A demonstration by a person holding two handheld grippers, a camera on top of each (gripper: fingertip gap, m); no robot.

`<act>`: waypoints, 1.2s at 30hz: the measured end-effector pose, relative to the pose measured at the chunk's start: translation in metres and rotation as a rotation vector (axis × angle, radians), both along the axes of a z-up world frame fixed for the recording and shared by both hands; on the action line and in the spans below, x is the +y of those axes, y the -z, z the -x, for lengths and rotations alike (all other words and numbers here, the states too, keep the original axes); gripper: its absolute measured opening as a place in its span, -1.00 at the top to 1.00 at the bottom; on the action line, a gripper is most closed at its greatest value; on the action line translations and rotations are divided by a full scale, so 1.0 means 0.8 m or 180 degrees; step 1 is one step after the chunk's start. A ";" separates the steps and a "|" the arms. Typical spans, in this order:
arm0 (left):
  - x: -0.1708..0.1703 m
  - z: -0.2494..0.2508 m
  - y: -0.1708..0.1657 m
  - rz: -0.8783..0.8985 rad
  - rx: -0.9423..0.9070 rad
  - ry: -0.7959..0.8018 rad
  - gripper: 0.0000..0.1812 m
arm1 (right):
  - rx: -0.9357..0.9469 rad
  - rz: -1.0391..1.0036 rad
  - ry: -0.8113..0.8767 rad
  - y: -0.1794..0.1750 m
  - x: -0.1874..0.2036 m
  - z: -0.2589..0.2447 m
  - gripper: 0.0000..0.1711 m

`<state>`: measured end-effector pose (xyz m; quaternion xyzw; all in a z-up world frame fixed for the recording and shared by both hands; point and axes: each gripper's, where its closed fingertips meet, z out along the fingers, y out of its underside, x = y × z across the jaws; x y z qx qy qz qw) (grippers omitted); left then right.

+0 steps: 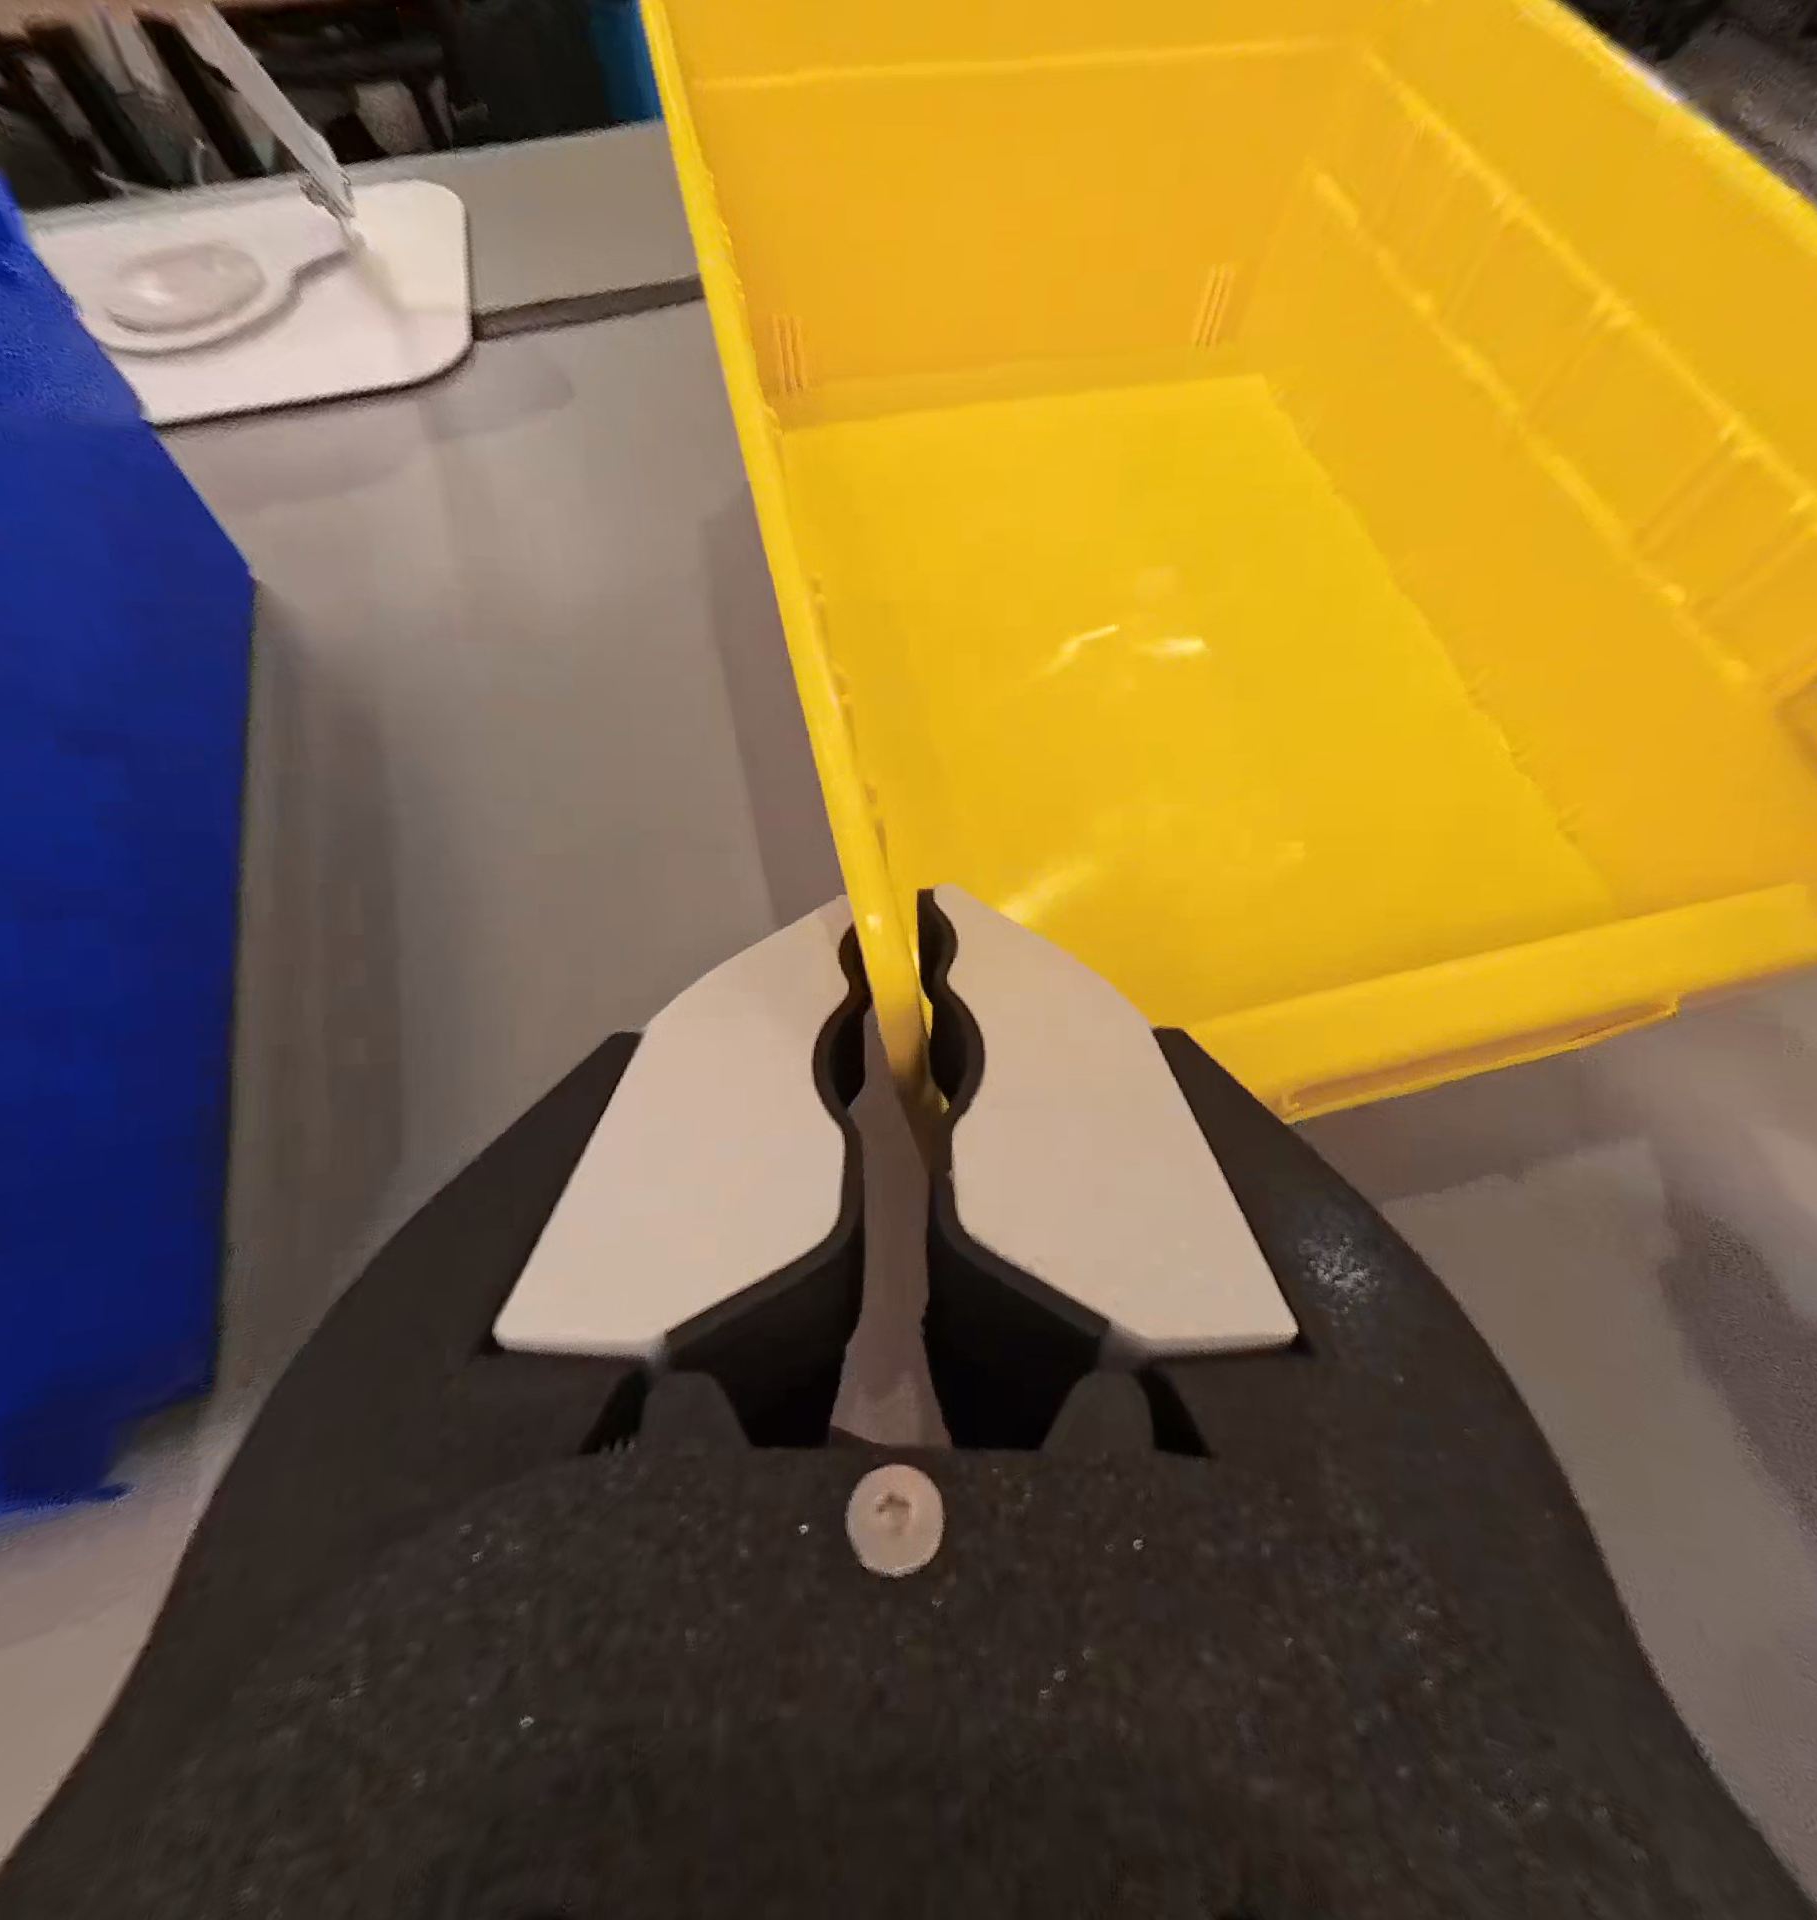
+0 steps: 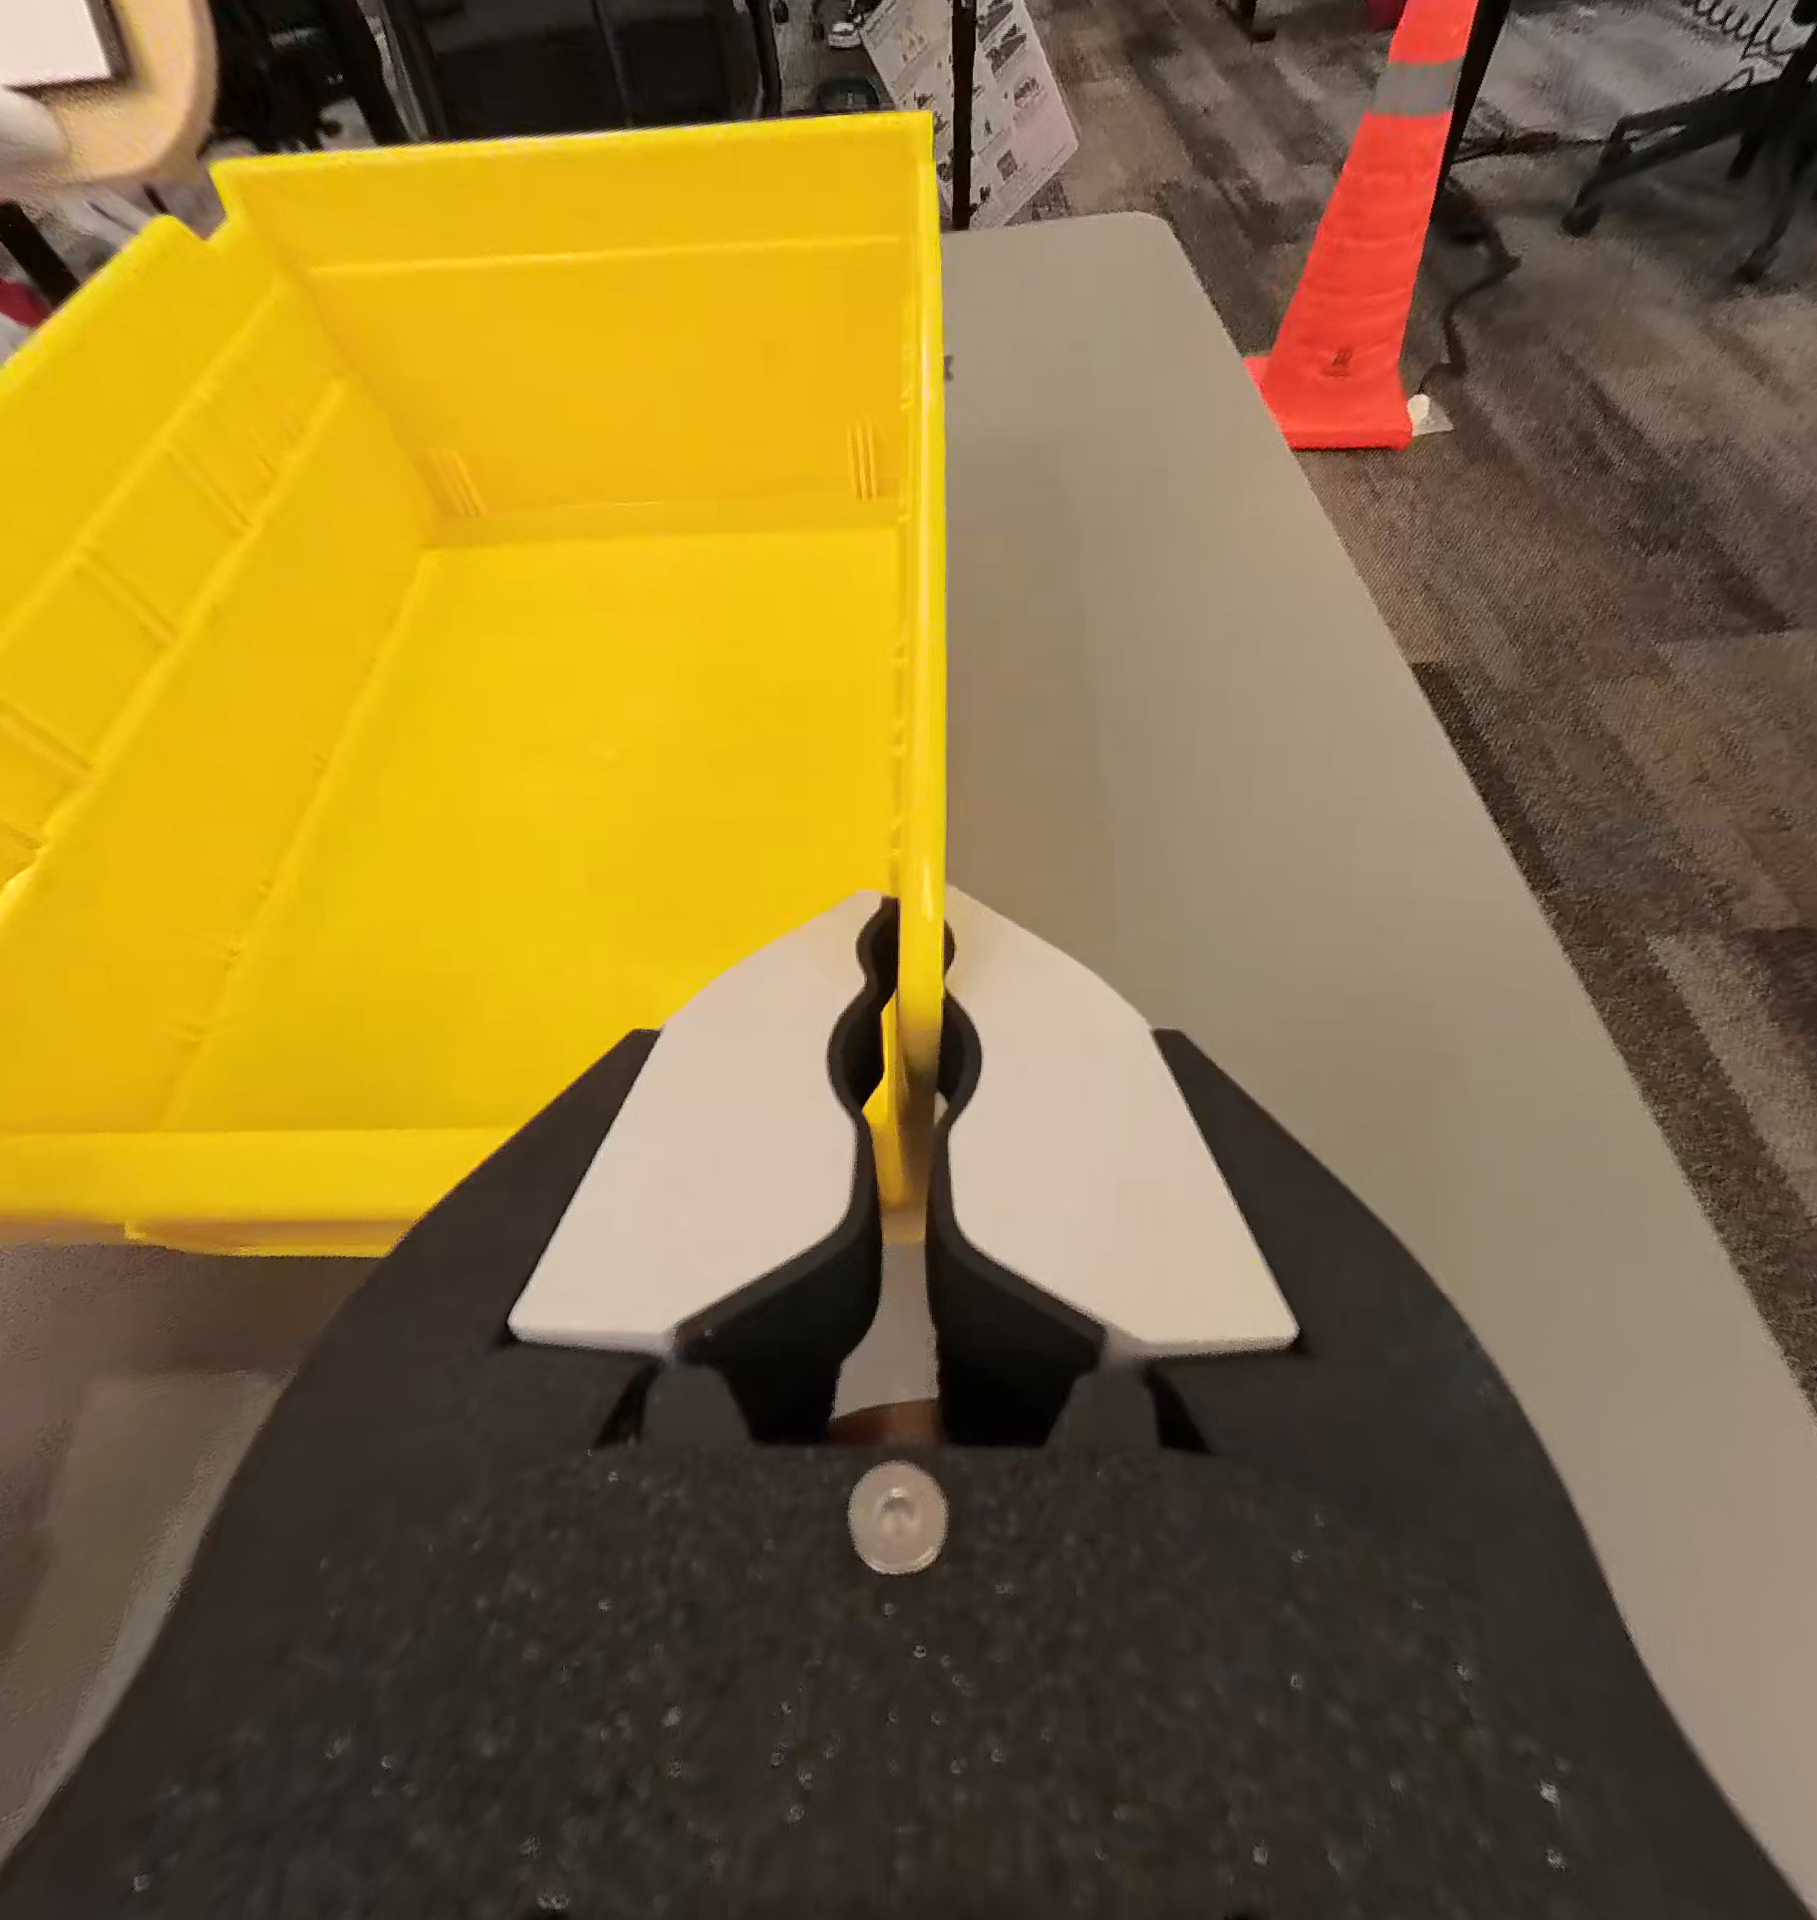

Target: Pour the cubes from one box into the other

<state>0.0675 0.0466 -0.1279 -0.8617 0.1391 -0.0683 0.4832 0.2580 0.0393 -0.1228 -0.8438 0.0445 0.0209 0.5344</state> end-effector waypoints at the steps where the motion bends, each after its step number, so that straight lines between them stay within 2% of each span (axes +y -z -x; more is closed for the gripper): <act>1: 0.000 -0.005 0.007 0.0030 -0.0014 0.0029 0.92 | -0.0069 0.0021 -0.0014 0.003 0.002 -0.005 0.97; 6: -0.001 -0.024 0.010 0.0122 -0.0312 0.0300 0.83 | 0.0323 -0.0056 0.0042 0.003 0.007 -0.017 0.97; 8: -0.014 -0.034 0.008 0.0308 -0.0474 0.0679 0.63 | 0.0328 -0.0094 0.0029 0.002 0.003 -0.017 0.91; 9: -0.026 -0.034 0.005 0.0435 -0.0557 0.0897 0.55 | 0.0293 -0.0045 -0.0017 0.001 -0.001 -0.016 0.80; 12: -0.072 0.006 -0.019 0.0515 -0.0829 0.1331 0.38 | 0.0041 -0.0050 -0.0023 -0.021 -0.017 -0.021 0.53; 16: -0.115 0.115 -0.062 0.0144 -0.0781 0.1434 0.32 | -0.0220 -0.0391 0.0158 -0.086 -0.030 0.001 0.50; 19: -0.114 0.213 -0.093 -0.0241 -0.0661 0.1198 0.21 | -0.0157 -0.0638 -0.0126 -0.128 -0.025 0.087 0.50; 22: -0.081 0.330 -0.099 -0.0537 -0.0384 0.0528 0.22 | 0.0054 -0.0744 -0.0838 -0.136 -0.018 0.227 0.47; 25: -0.052 0.426 -0.074 -0.0591 -0.0119 -0.0128 0.20 | 0.0389 -0.0515 -0.1415 -0.091 -0.022 0.365 0.33; 28: -0.033 0.466 -0.026 -0.0324 0.0188 -0.0346 0.16 | 0.0454 -0.0299 -0.1610 -0.043 -0.028 0.449 0.30; 31: -0.019 0.461 -0.001 -0.0099 -0.0167 -0.0315 0.29 | 0.0104 -0.0150 -0.1351 -0.007 -0.020 0.471 0.33; 32: -0.015 0.455 0.006 -0.0014 -0.0315 -0.0271 0.34 | -0.0020 -0.0099 -0.1131 0.001 -0.012 0.466 0.44; 34: -0.007 0.444 0.016 0.0085 -0.0525 -0.0146 0.59 | -0.0129 -0.0025 -0.0656 0.010 0.002 0.448 0.83; 35: -0.006 0.437 0.017 0.0098 -0.0612 -0.0083 0.81 | -0.0123 -0.0003 -0.0564 0.012 0.005 0.443 0.95; 36: -0.004 0.436 0.017 0.0088 -0.0613 -0.0137 0.86 | -0.0076 0.0000 -0.0567 0.013 0.008 0.444 0.95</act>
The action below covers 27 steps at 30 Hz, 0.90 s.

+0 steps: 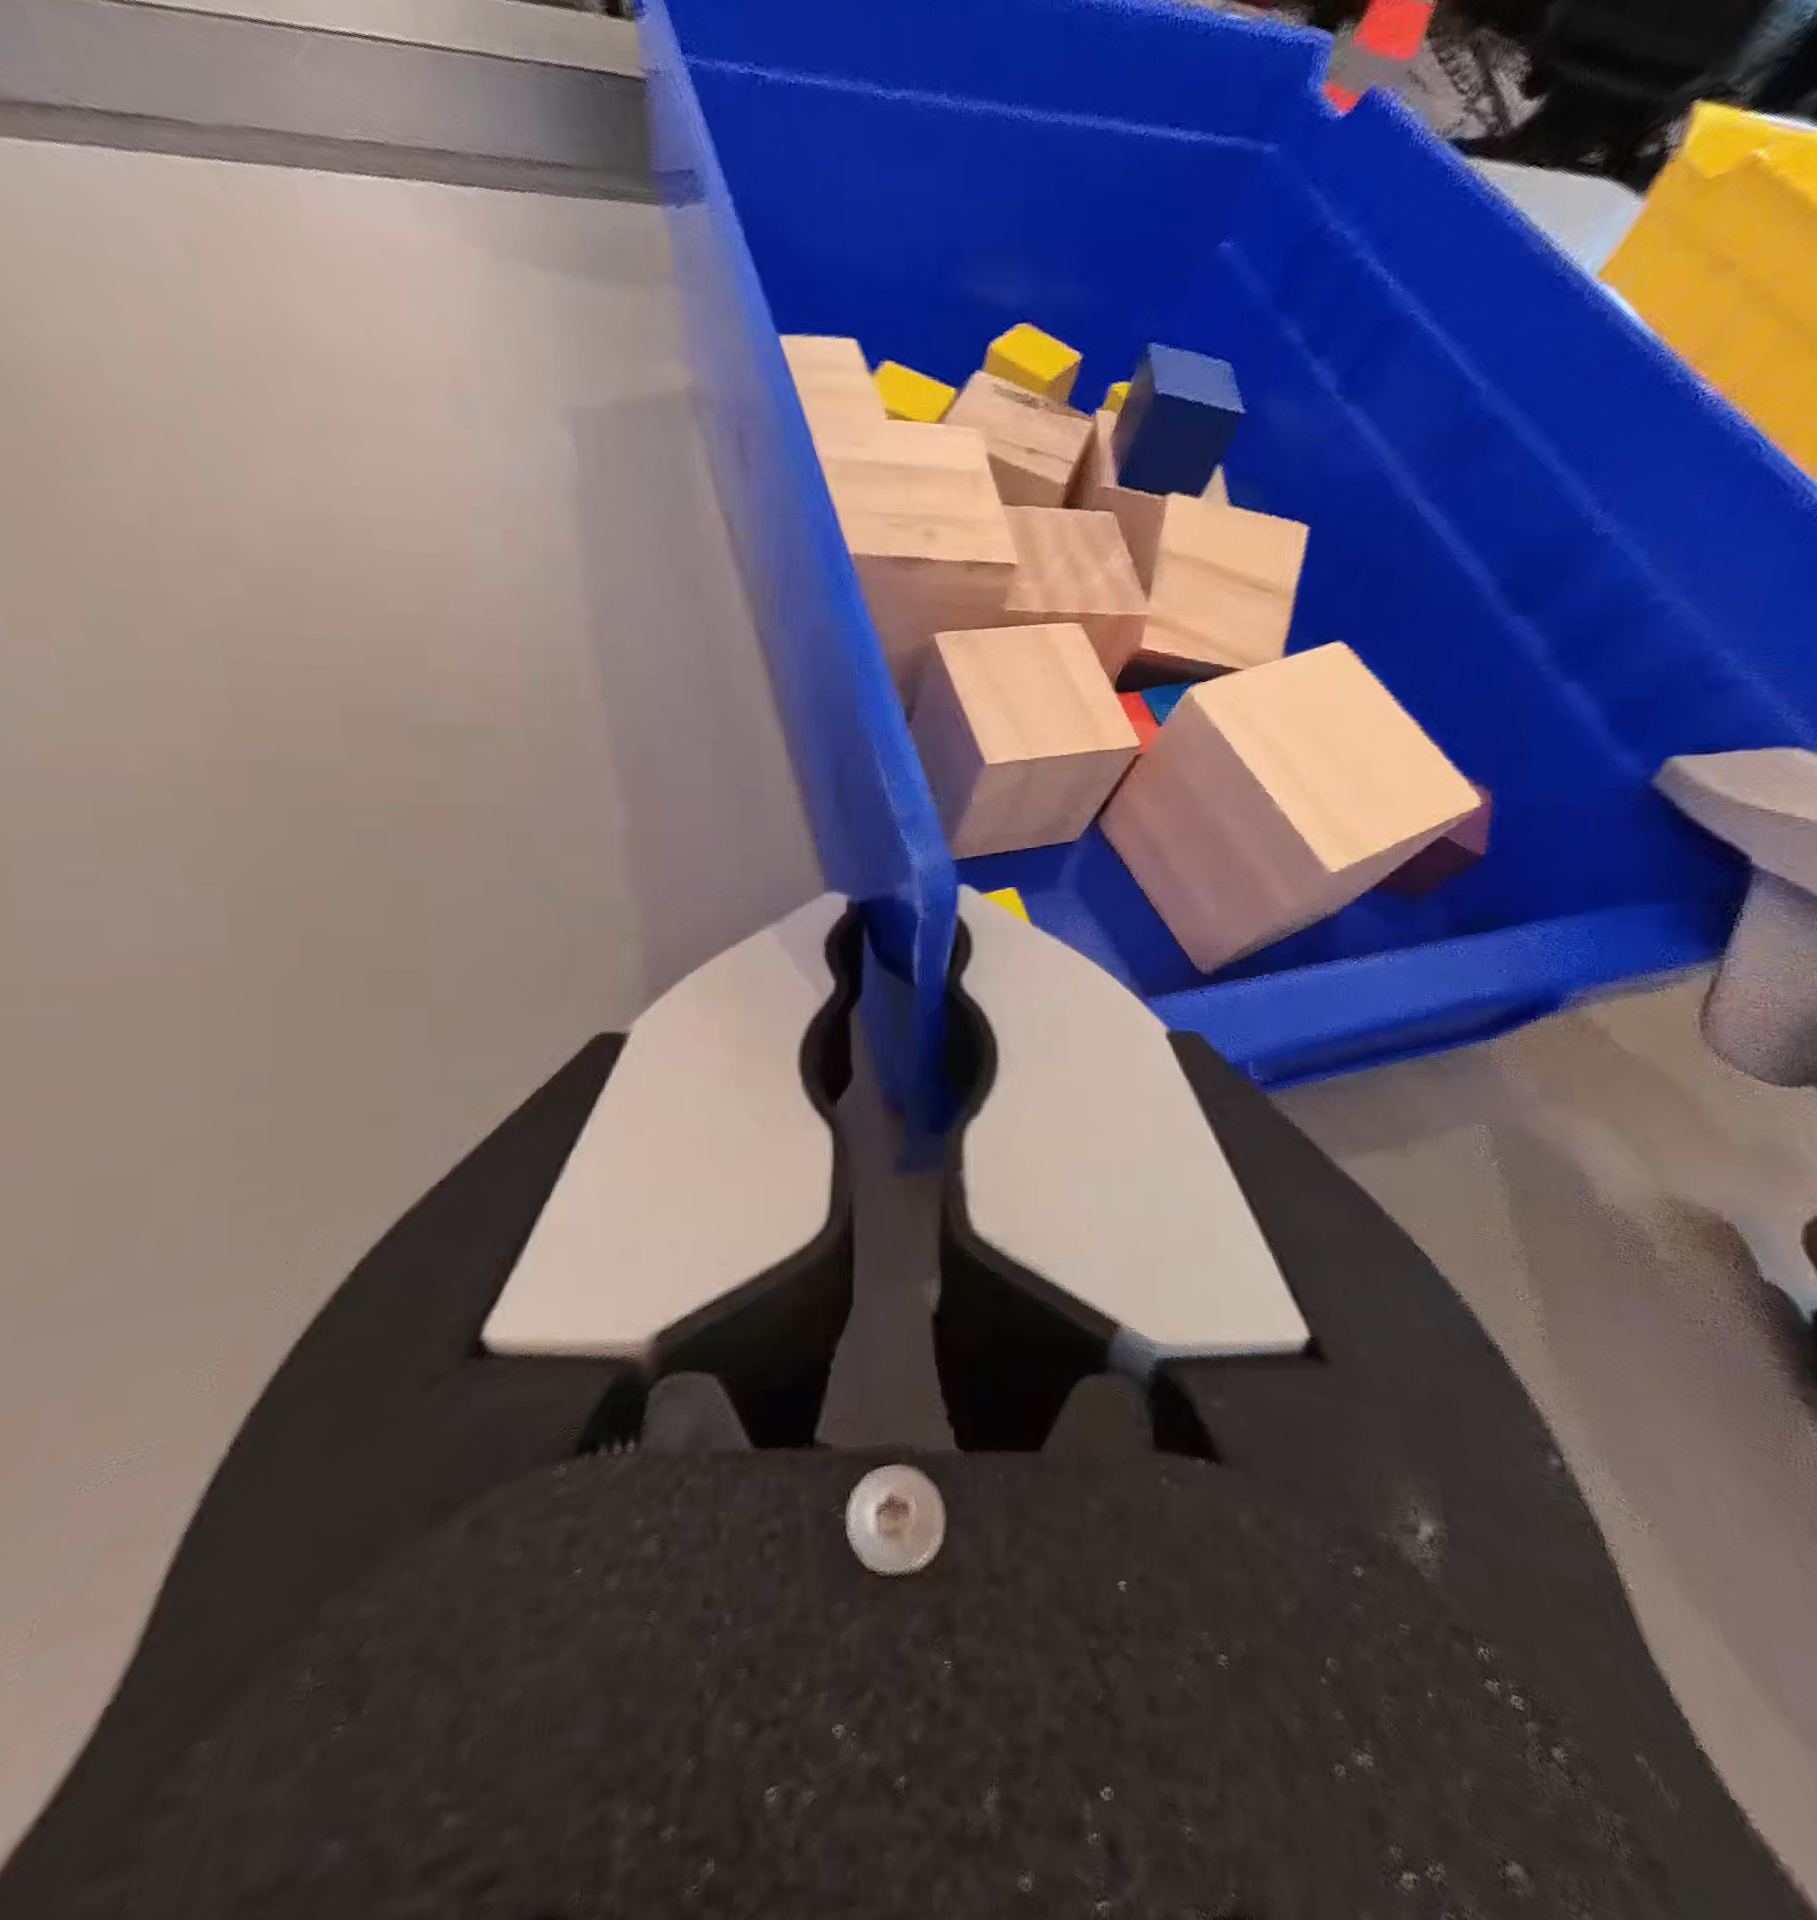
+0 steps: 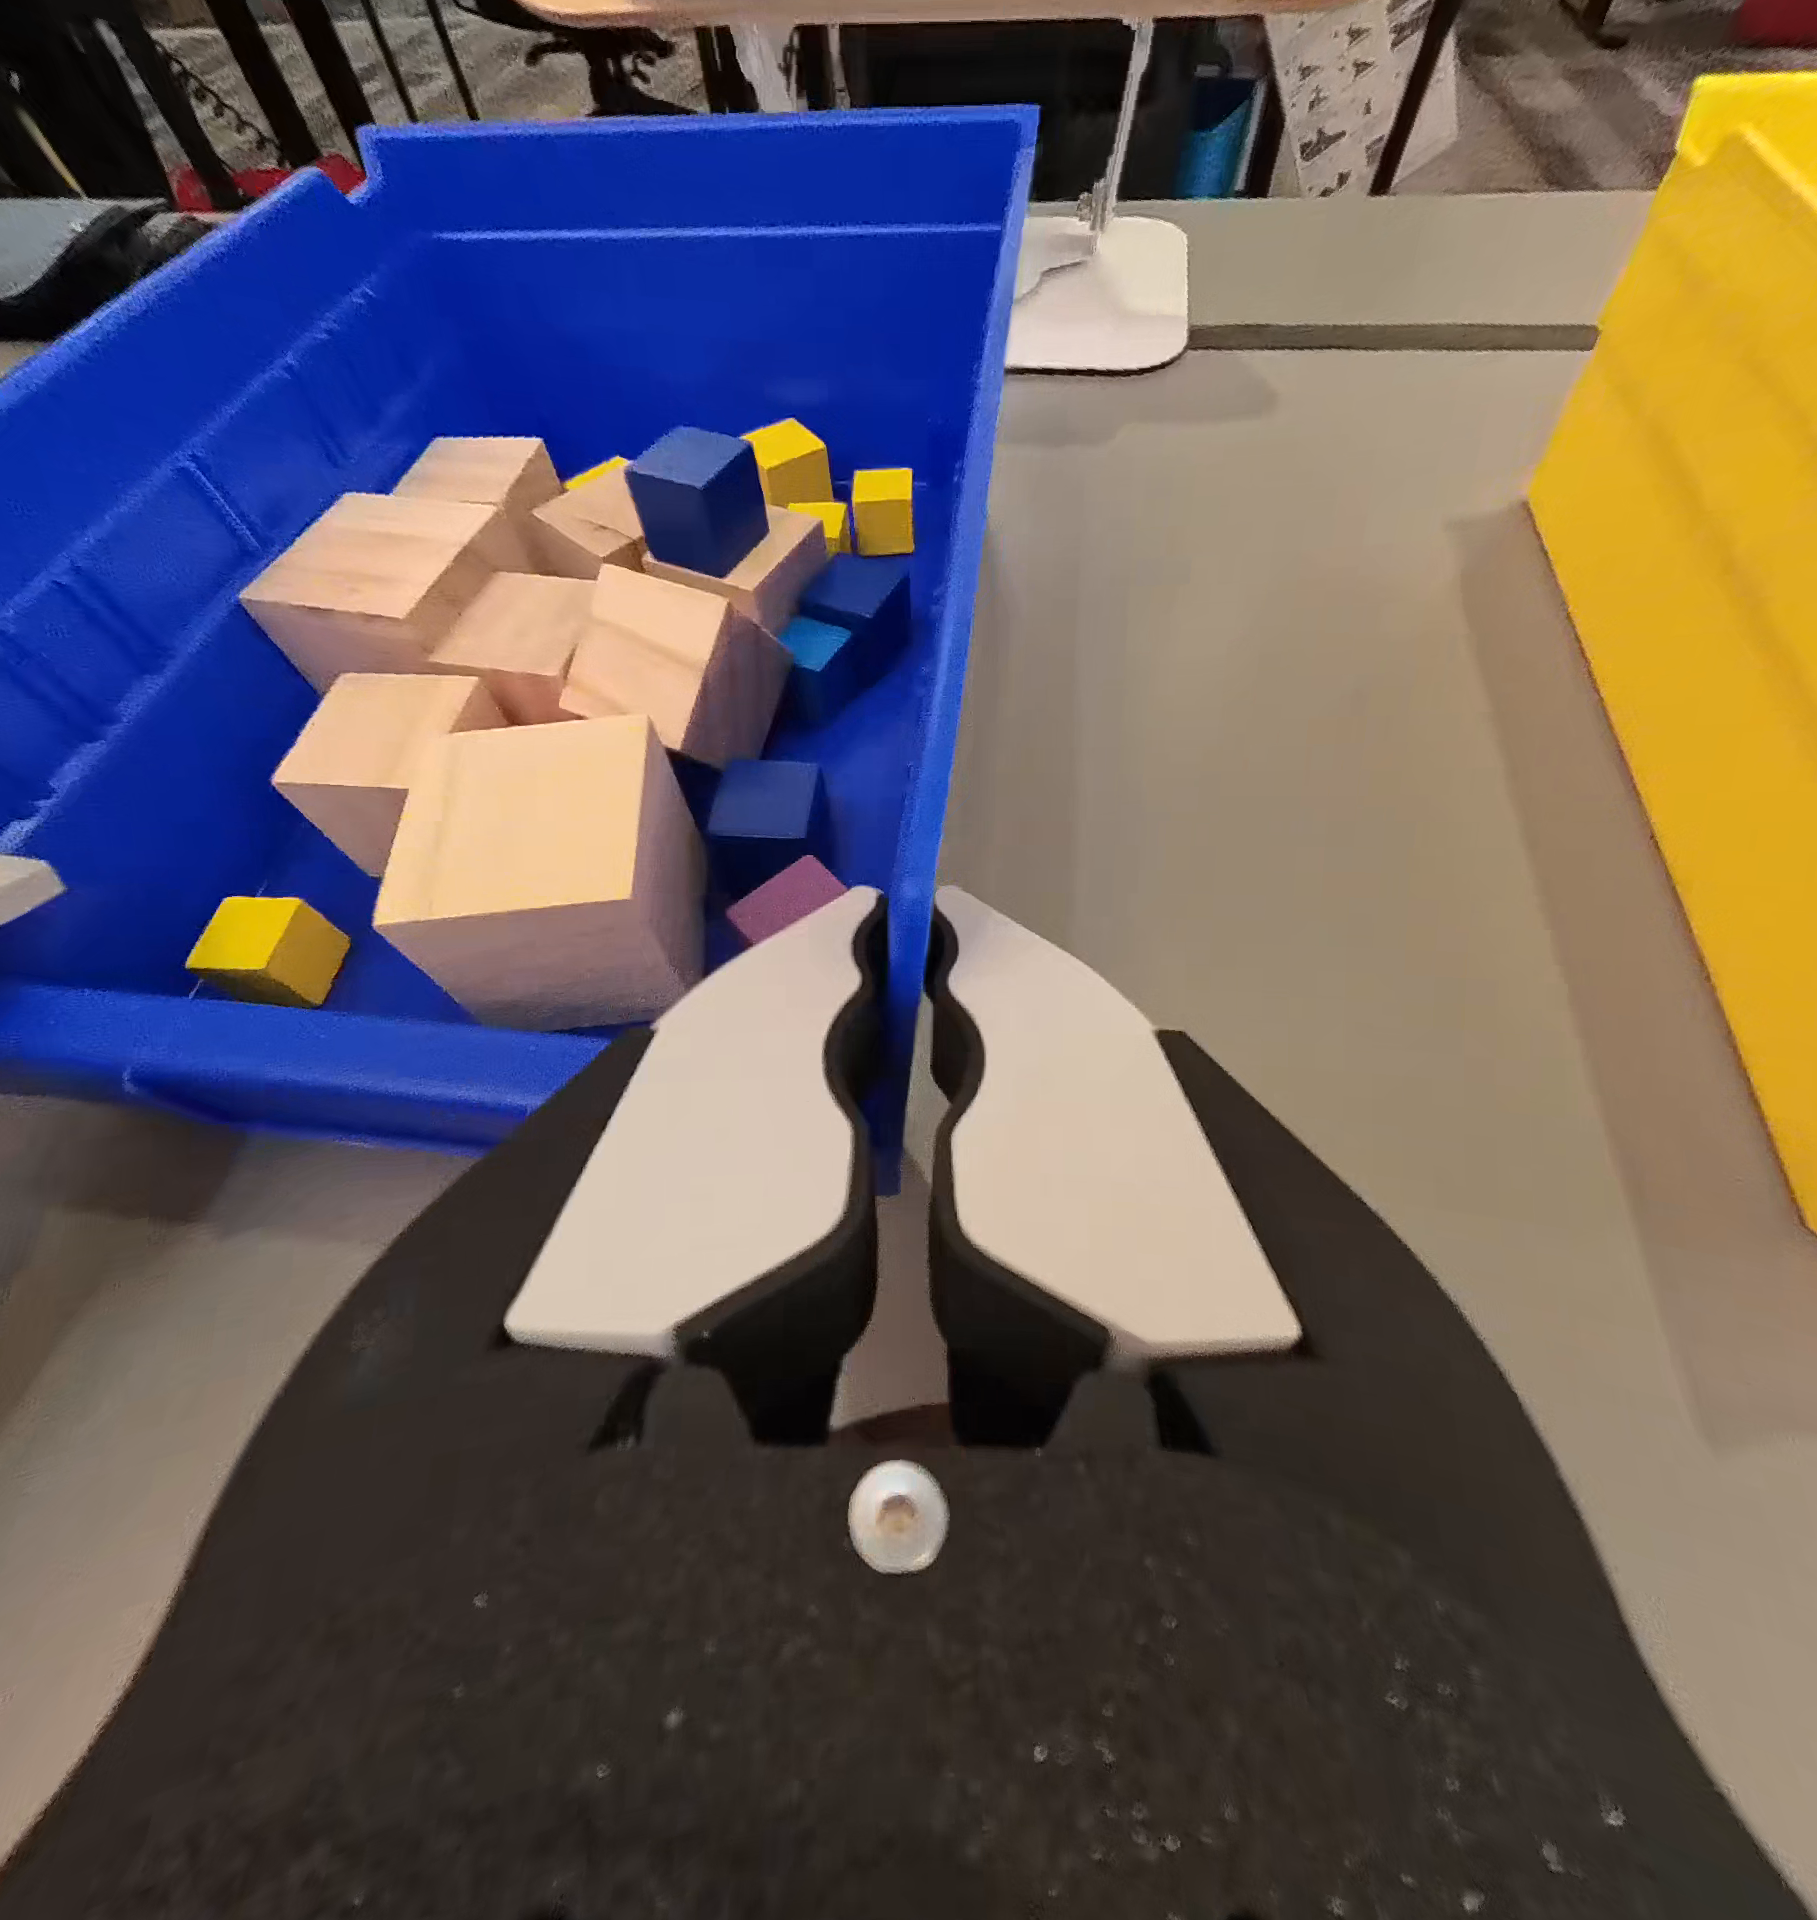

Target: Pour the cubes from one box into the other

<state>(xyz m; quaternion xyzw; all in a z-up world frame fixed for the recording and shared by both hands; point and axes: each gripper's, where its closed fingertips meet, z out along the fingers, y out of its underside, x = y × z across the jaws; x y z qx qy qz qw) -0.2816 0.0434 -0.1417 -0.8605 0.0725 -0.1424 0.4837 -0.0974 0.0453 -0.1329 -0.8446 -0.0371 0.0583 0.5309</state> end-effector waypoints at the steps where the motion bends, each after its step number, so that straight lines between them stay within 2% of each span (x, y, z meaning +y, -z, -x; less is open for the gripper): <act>1: 0.001 0.001 0.000 0.0013 0.0048 -0.0054 0.88 | -0.0025 -0.0007 -0.0005 0.000 0.001 0.000 0.95; 7: -0.001 0.010 -0.010 -0.0194 0.0532 -0.0169 0.97 | -0.0233 -0.0094 0.0170 -0.005 -0.010 0.001 0.97; 10: -0.002 0.027 -0.028 -0.0216 0.0423 -0.0190 0.97 | -0.0198 -0.0211 0.0196 -0.027 -0.010 0.018 0.97; 13: -0.004 0.069 -0.053 -0.0328 0.0420 -0.0373 0.97 | -0.0104 -0.0237 0.0122 -0.050 -0.004 0.061 0.97; 18: -0.013 0.177 -0.086 -0.0570 0.0585 -0.0741 0.98 | -0.0059 -0.0383 -0.0137 -0.077 0.003 0.169 0.97; 23: -0.023 0.271 -0.073 -0.0491 0.0573 -0.0997 0.99 | -0.0103 -0.0351 -0.0331 -0.068 0.009 0.265 0.97; 27: -0.017 0.308 -0.052 -0.0446 0.0423 -0.1094 0.99 | -0.0035 -0.0347 -0.0268 -0.049 0.010 0.299 0.97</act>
